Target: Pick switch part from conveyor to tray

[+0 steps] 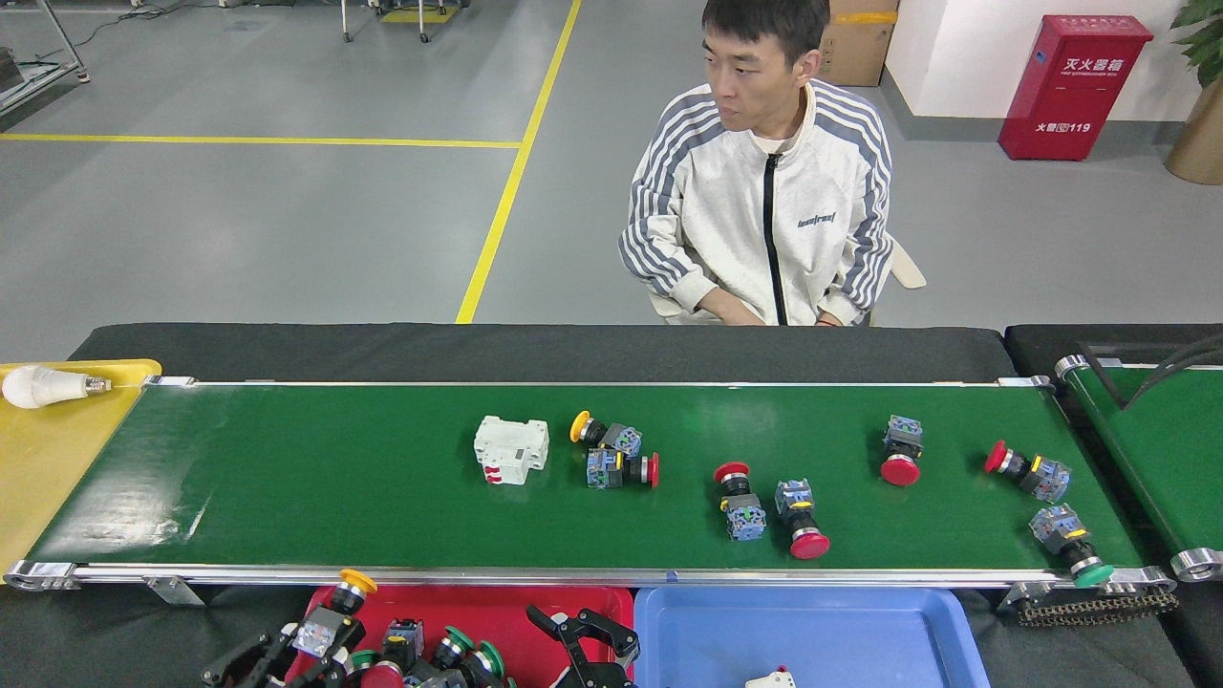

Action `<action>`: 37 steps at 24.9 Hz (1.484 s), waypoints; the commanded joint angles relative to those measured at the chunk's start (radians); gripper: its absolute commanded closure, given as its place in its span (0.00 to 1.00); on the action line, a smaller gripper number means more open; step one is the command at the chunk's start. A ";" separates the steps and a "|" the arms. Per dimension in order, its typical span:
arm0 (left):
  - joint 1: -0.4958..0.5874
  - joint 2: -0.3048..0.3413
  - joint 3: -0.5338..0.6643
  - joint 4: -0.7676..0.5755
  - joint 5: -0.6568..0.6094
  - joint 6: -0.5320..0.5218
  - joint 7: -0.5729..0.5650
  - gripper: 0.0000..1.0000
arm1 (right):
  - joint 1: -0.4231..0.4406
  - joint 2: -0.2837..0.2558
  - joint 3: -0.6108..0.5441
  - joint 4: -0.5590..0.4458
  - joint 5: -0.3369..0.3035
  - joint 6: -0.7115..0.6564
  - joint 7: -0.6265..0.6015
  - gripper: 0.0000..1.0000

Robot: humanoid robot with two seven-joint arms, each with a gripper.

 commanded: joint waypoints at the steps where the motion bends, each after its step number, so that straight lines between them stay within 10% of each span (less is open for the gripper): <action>1: 0.012 -0.003 0.011 -0.019 0.002 -0.006 0.002 0.00 | 0.035 -0.029 -0.091 -0.064 -0.006 0.013 -0.034 0.01; 8: -0.008 -0.066 0.146 -0.046 0.010 -0.006 0.010 0.00 | 0.258 -0.002 -0.525 -0.111 -0.076 0.204 -0.339 0.01; 10: -0.019 -0.051 0.141 -0.046 0.007 0.235 0.012 0.00 | 0.275 0.000 -0.553 -0.099 -0.101 0.232 -0.367 0.01; 17: -0.080 0.066 0.138 -0.010 0.010 0.330 0.015 0.00 | 0.123 0.038 -0.446 -0.045 -0.044 0.272 -0.212 0.01; 23: -0.134 0.074 0.115 0.012 -0.001 0.200 0.001 0.00 | -0.015 0.067 -0.353 0.079 -0.004 0.270 -0.080 0.01; 30: -0.397 0.158 -0.110 0.254 -0.001 0.174 -0.056 0.00 | -0.115 0.086 -0.258 0.203 -0.009 0.270 -0.031 0.02; 37: -0.618 0.163 -0.170 0.521 -0.006 0.255 -0.057 0.00 | -0.138 0.086 -0.245 0.241 -0.007 0.263 -0.028 0.80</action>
